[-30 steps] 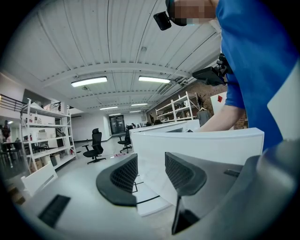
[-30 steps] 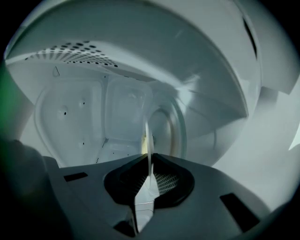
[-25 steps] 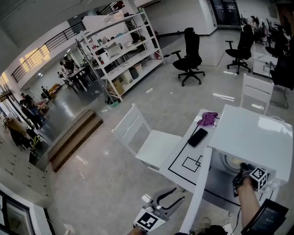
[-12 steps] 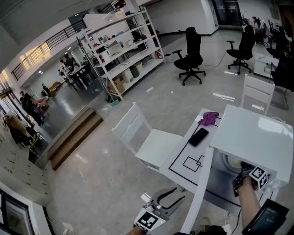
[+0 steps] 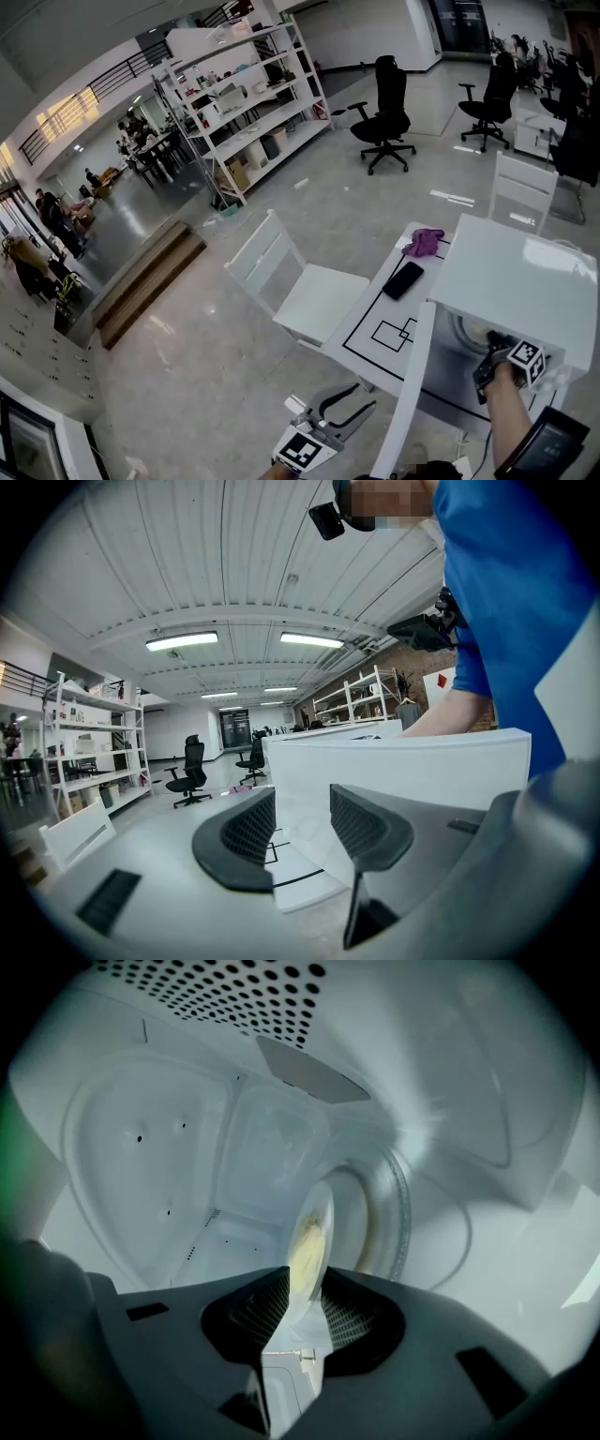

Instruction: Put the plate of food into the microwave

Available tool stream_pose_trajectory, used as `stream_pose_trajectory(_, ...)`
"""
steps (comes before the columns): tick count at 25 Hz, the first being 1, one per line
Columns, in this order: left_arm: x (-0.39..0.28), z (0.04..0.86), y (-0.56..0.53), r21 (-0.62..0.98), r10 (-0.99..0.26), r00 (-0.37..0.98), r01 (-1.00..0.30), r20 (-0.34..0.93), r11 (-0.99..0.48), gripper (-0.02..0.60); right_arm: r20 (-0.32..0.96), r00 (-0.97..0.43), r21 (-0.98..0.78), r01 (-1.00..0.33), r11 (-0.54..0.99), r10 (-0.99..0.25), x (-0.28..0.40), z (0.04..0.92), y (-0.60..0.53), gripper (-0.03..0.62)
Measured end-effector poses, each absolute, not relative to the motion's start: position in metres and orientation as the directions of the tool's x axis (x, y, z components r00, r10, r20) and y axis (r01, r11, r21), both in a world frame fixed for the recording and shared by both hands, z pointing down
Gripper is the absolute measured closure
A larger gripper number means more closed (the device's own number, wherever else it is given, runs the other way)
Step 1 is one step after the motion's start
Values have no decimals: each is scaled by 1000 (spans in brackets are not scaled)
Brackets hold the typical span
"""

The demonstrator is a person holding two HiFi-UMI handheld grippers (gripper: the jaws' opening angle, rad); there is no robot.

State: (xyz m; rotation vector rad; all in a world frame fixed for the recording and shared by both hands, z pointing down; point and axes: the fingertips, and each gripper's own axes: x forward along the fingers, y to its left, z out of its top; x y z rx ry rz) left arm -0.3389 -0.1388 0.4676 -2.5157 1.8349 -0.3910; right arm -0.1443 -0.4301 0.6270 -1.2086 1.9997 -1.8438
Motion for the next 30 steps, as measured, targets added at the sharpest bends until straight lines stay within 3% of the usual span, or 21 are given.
stream_pose_trajectory(27, -336, 464, -141, -137, -932, 318, -930, 173, -342, 393, 424, -687, -887, -447, -117, -590, -136, 642, -387, 514)
stream_pose_trajectory(30, -336, 462, -139, -138, -933, 313, -931, 176, -338, 393, 417, -699, -892, -439, -112, -581, -138, 644, -383, 468)
